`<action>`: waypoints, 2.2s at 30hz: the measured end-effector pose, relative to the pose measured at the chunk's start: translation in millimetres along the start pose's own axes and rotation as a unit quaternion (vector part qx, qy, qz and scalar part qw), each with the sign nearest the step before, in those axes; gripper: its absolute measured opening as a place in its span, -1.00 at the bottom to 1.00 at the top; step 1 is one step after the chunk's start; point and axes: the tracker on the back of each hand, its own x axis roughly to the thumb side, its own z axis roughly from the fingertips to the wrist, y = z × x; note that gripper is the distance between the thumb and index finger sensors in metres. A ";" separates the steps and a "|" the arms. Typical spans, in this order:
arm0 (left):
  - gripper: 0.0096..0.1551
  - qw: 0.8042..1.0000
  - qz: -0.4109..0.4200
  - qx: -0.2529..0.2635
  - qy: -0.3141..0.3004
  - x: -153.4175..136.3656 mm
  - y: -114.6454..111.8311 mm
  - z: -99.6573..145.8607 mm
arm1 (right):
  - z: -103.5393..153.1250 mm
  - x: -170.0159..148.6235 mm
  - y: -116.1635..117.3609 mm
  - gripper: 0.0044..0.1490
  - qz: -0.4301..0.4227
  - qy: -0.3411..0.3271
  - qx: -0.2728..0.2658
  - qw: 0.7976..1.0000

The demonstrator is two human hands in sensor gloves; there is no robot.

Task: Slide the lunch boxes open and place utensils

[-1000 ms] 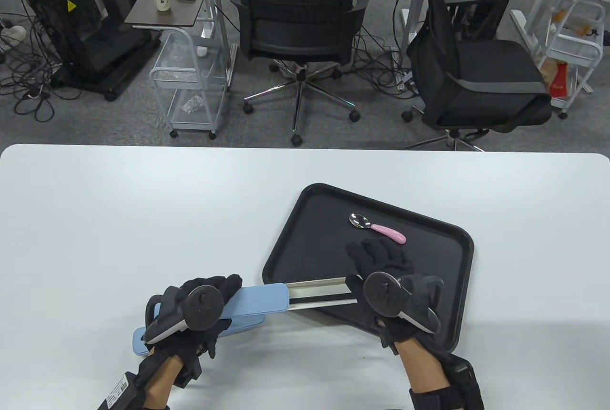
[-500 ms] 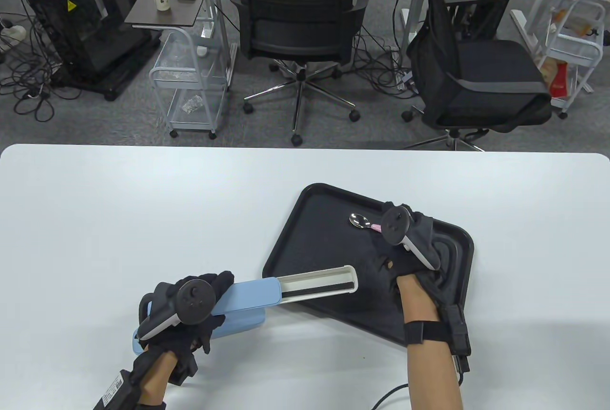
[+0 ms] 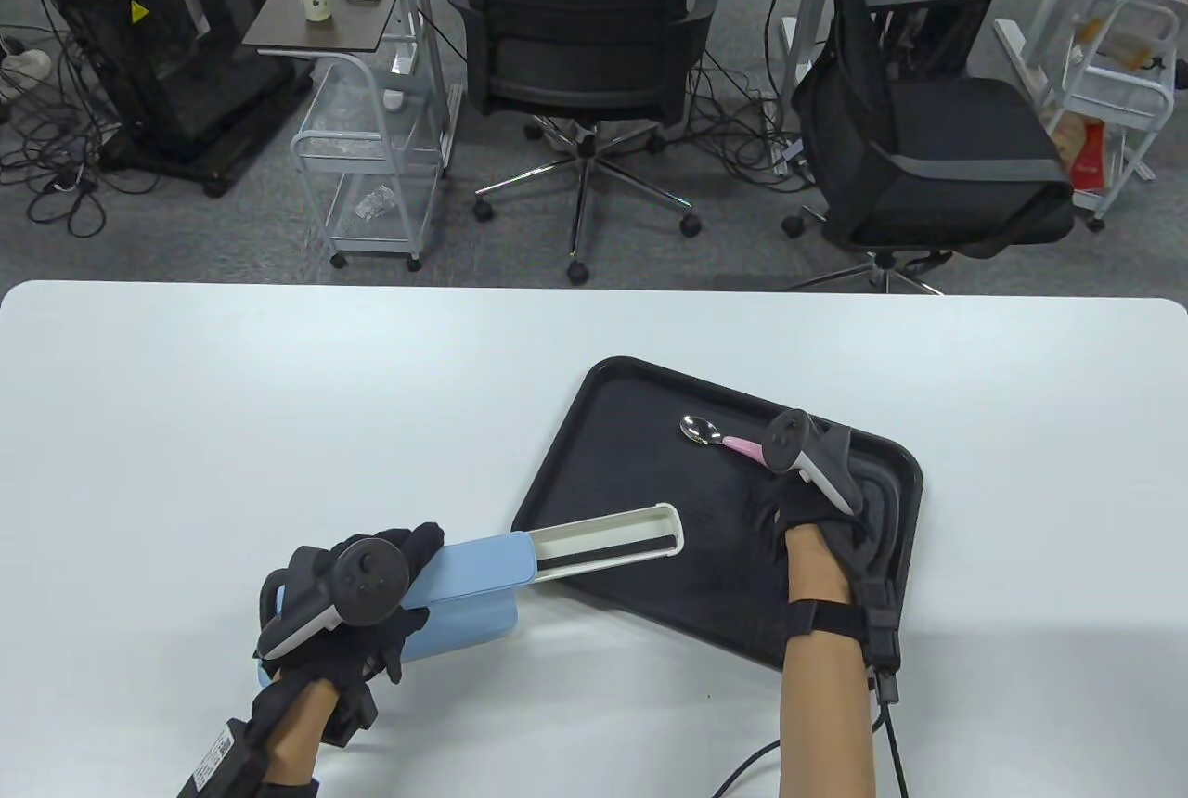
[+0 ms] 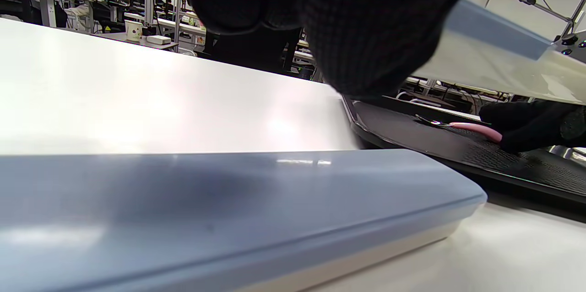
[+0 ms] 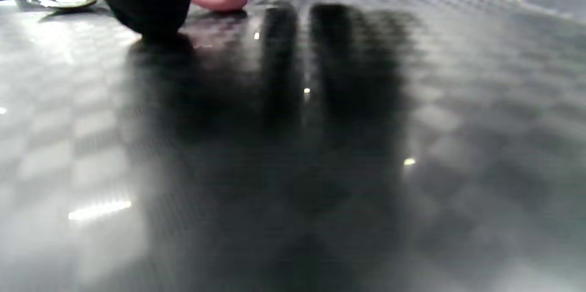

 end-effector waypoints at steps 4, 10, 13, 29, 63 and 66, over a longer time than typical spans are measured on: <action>0.00 1.000 0.000 -0.001 0.005 -0.6 0.9 0.7 | -1.4 -3.5 3.2 -0.08 -0.026 0.002 -0.008 1.000; -0.01 1.000 0.000 -0.001 0.007 -1.5 1.2 0.9 | -1.6 0.2 1.1 -0.22 0.002 0.009 -0.020 1.000; -0.01 1.000 0.002 0.001 0.009 -2.4 2.2 1.1 | -2.1 1.5 0.5 -0.28 0.012 0.012 -0.025 1.000; 0.00 1.000 0.011 -0.003 0.007 -4.5 3.1 0.8 | 26.9 -11.4 -13.5 -0.33 0.004 -0.028 -0.099 0.995; 0.00 1.000 0.001 -0.002 -0.001 0.7 0.0 0.1 | 194.2 50.9 -34.6 -0.35 0.046 -0.290 -0.233 0.927; 0.00 1.000 0.002 0.000 -0.003 1.4 -0.4 0.6 | 193.5 53.7 -30.5 -0.35 0.055 -0.293 -0.226 0.927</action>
